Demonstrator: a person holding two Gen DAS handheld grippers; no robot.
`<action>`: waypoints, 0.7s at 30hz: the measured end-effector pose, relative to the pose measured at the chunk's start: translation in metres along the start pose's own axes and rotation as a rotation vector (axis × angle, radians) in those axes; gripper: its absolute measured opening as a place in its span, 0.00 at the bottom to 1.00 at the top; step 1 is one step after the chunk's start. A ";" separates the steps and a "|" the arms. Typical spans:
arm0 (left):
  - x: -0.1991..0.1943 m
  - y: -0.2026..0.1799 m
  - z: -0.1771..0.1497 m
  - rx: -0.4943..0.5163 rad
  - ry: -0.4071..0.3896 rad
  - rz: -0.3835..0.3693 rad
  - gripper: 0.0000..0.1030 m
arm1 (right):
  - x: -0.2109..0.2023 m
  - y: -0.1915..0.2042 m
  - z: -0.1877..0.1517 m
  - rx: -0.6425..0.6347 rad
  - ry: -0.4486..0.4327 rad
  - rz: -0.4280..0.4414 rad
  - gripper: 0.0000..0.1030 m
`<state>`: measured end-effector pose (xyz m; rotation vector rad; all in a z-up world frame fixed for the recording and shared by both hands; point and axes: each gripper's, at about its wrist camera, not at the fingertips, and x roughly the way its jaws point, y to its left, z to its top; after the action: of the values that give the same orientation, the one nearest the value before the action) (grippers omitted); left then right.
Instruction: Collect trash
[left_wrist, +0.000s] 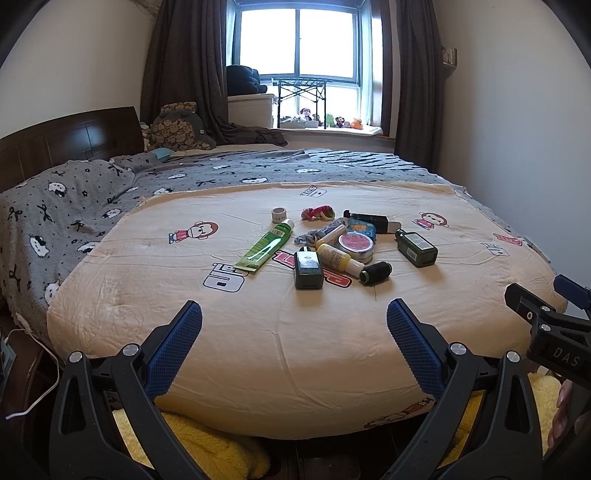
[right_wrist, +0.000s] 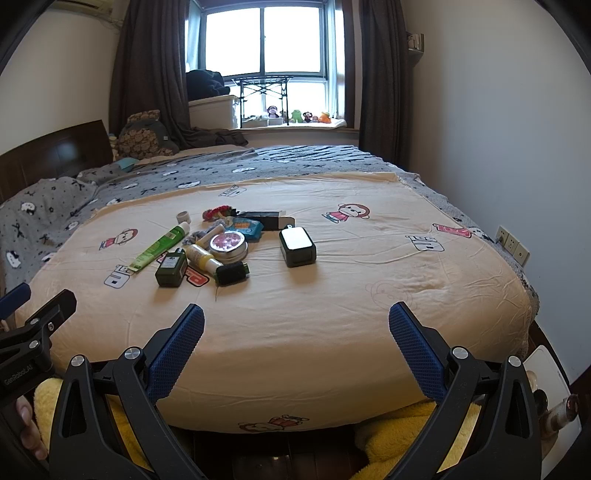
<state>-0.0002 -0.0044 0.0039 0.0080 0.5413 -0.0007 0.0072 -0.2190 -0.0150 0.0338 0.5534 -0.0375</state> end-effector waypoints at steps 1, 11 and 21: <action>0.000 0.001 0.000 0.000 0.000 -0.001 0.92 | 0.000 0.000 0.000 0.000 0.000 0.000 0.97; 0.001 0.003 0.001 -0.001 -0.002 0.005 0.92 | 0.000 0.001 0.001 -0.002 -0.002 0.001 0.97; 0.004 0.006 0.001 0.002 -0.001 0.018 0.92 | 0.002 0.001 0.005 0.018 -0.007 0.023 0.97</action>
<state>0.0037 0.0016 0.0032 0.0150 0.5402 0.0161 0.0115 -0.2180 -0.0113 0.0575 0.5457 -0.0202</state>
